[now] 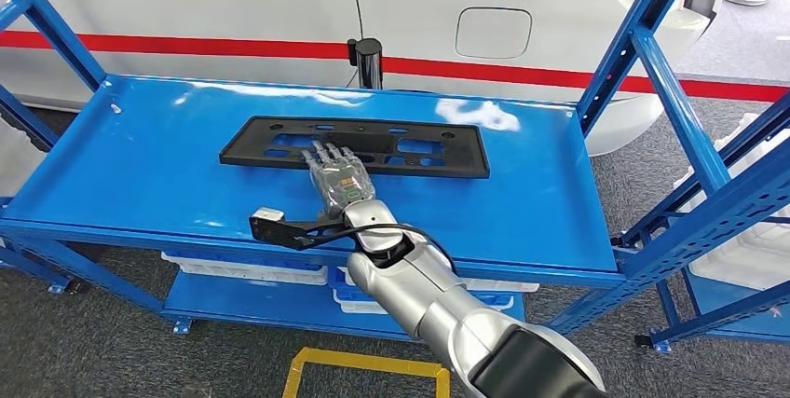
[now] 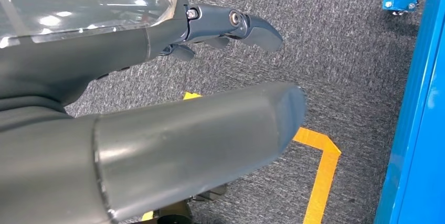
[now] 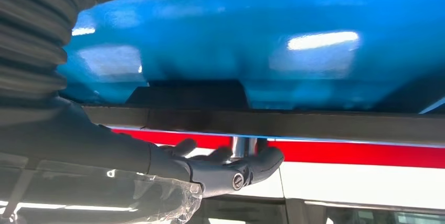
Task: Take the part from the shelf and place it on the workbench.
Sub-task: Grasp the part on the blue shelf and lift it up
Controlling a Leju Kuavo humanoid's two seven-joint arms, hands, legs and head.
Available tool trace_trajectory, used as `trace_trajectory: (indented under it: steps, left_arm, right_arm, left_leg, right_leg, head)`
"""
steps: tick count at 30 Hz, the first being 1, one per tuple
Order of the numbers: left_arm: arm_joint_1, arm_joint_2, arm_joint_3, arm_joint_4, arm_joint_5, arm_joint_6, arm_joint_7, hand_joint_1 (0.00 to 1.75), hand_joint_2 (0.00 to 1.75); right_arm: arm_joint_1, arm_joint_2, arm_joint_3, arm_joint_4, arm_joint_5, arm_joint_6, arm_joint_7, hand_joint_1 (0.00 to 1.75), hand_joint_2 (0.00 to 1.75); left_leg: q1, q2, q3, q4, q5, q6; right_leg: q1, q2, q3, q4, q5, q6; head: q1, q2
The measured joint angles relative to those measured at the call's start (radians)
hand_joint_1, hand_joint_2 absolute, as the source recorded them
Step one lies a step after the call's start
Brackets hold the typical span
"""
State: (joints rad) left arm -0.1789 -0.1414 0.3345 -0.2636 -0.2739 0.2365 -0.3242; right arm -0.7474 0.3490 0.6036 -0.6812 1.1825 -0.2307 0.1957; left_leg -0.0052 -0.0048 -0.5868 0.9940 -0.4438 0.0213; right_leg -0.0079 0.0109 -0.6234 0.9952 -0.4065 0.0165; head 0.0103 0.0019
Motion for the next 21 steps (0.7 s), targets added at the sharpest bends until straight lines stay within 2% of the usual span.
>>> trace_trajectory:
  steps: [2,4,6,8,10,21]
  left_arm:
    - [0.004,0.0,0.0,0.0,0.001,0.0,-0.003,0.0,0.0]
    - [0.006,0.0,0.0,0.0,0.003,0.0,-0.005,0.0,0.0]
    - [0.008,0.0,0.0,0.0,0.004,0.001,-0.006,0.0,0.0]
    - [0.009,0.0,0.0,0.0,0.004,0.002,-0.007,0.0,0.0]
    - [0.009,0.0,0.0,0.0,0.004,0.003,-0.007,0.0,0.0]
    - [0.012,0.0,0.0,0.0,0.002,0.006,-0.007,0.0,0.0]
  right_arm:
    - [0.001,0.002,0.0,0.001,0.006,0.001,-0.001,0.4,1.75]
    - [0.002,0.003,0.001,0.001,0.011,0.002,-0.001,0.39,1.75]
    - [0.003,0.004,0.001,0.001,0.014,0.003,-0.001,1.0,1.75]
    - [0.004,0.004,0.001,0.0,0.016,0.004,0.0,0.88,1.75]
    - [0.006,0.004,0.001,0.0,0.021,0.004,0.001,0.03,1.75]
    - [0.011,0.003,0.001,-0.005,0.051,-0.026,0.009,0.0,1.75]
  left_leg:
    - [0.0,0.0,0.0,0.0,0.0,0.0]
    - [0.0,0.0,0.0,0.0,0.0,0.0]
    - [0.0,0.0,0.0,0.0,0.0,0.0]
    - [0.0,0.0,0.0,0.0,0.0,0.0]
    - [0.0,0.0,0.0,0.0,0.0,0.0]
    - [0.0,0.0,0.0,0.0,0.0,0.0]
  right_leg:
    - [0.0,0.0,0.0,0.0,0.0,0.0]
    - [0.0,0.0,0.0,0.0,0.0,0.0]
    - [0.0,0.0,0.0,0.0,0.0,0.0]
    - [0.0,0.0,0.0,0.0,0.0,0.0]
    - [0.0,0.0,0.0,0.0,0.0,0.0]
    - [0.0,0.0,0.0,0.0,0.0,0.0]
  head:
    - [0.0,0.0]
    - [0.0,0.0]
    - [0.0,0.0]
    - [0.0,0.0]
    - [0.0,0.0]
    - [0.0,0.0]
